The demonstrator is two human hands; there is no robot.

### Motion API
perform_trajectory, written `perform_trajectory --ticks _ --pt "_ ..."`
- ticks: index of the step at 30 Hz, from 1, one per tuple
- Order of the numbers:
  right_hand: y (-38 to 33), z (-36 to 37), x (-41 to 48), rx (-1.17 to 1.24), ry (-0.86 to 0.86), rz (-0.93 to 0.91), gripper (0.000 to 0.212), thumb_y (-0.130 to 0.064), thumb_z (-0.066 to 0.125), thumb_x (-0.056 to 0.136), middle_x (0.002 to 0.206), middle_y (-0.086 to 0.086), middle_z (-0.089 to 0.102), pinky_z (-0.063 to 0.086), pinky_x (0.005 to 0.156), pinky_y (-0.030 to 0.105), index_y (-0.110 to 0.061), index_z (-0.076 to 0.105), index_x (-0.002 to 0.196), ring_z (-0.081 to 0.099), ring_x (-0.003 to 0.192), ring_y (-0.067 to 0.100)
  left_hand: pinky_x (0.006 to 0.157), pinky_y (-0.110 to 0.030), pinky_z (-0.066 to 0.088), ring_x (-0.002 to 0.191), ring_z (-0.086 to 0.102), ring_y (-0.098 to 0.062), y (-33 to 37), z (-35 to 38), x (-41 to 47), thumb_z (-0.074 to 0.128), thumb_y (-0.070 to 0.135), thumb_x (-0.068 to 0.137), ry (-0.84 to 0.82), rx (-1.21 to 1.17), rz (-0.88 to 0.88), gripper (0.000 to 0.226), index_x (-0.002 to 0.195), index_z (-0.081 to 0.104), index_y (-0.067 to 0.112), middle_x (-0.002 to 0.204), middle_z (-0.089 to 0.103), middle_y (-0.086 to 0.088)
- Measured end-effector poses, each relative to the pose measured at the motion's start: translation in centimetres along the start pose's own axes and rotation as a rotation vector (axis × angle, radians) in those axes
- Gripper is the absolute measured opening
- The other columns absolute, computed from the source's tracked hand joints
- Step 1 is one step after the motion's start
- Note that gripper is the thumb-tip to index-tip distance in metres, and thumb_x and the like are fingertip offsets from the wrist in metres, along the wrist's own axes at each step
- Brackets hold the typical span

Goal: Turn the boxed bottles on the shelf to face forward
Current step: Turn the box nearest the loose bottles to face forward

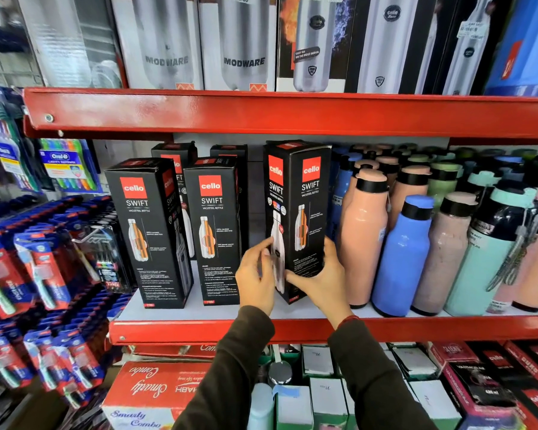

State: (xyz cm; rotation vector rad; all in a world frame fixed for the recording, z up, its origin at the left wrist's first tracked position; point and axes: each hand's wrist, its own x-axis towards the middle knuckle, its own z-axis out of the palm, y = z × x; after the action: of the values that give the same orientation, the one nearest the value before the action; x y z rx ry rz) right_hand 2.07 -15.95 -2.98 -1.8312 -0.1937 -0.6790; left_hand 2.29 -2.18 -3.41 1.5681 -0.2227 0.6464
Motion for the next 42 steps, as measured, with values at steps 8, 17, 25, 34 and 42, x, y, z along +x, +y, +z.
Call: perform_trajectory --ticks 8,17,25,34,42 --pt "0.3 -1.0 0.7 0.044 -0.166 0.038 0.098 -0.031 0.078 0.069 0.141 -0.036 0.043 0.041 0.11 0.023 -0.064 0.02 0.141 0.042 0.132 -0.009 0.081 0.008 0.033 0.108 0.055 -0.005 -1.6 -0.3 1.5 0.041 0.013 0.102 -0.148 0.096 -0.068 0.038 0.14 0.047 0.01 0.12 0.056 0.006" --pt "0.9 -1.0 0.7 0.025 -0.281 0.004 0.074 -0.015 0.057 0.094 0.154 -0.027 0.029 0.031 0.119 0.047 -0.059 0.021 0.142 0.03 0.145 0.005 0.085 0.006 0.038 0.101 0.051 0.03 -2.9 -0.6 0.3 0.053 0.014 0.098 -0.115 0.049 -0.054 0.038 0.135 0.05 0.024 0.11 0.057 0.029" --pt "1.7 -0.2 0.0 -0.029 -0.249 0.006 0.086 0.002 0.052 0.096 0.15 -0.019 0.035 0.032 0.118 0.046 -0.066 0.018 0.135 0.032 0.142 0.003 0.089 0.004 0.038 0.103 0.051 0.03 -4.5 -0.2 -0.1 0.052 0.004 0.096 -0.101 0.085 -0.08 0.042 0.135 0.051 0.021 0.118 0.061 0.013" --pt "3.1 0.0 0.4 -0.084 -0.2 0.036 0.09 0.003 0.053 0.094 0.145 -0.018 0.041 0.033 0.117 0.036 -0.063 0.015 0.141 0.037 0.137 0.0 0.096 -0.001 0.039 0.116 0.054 0.01 -4.6 0.5 0.1 0.052 0.004 0.096 -0.134 0.079 -0.087 0.044 0.136 0.051 0.022 0.125 0.06 0.008" --pt "3.1 0.2 0.3 -0.091 -0.2 0.053 0.083 0.005 0.051 0.094 0.149 -0.008 0.044 0.035 0.116 0.037 -0.048 0.017 0.148 0.039 0.136 0.004 0.096 -0.001 0.039 0.115 0.05 0.017 -4.7 0.3 -0.2 0.053 0.004 0.096 -0.133 0.057 -0.099 0.043 0.135 0.05 0.02 0.127 0.059 0.008"
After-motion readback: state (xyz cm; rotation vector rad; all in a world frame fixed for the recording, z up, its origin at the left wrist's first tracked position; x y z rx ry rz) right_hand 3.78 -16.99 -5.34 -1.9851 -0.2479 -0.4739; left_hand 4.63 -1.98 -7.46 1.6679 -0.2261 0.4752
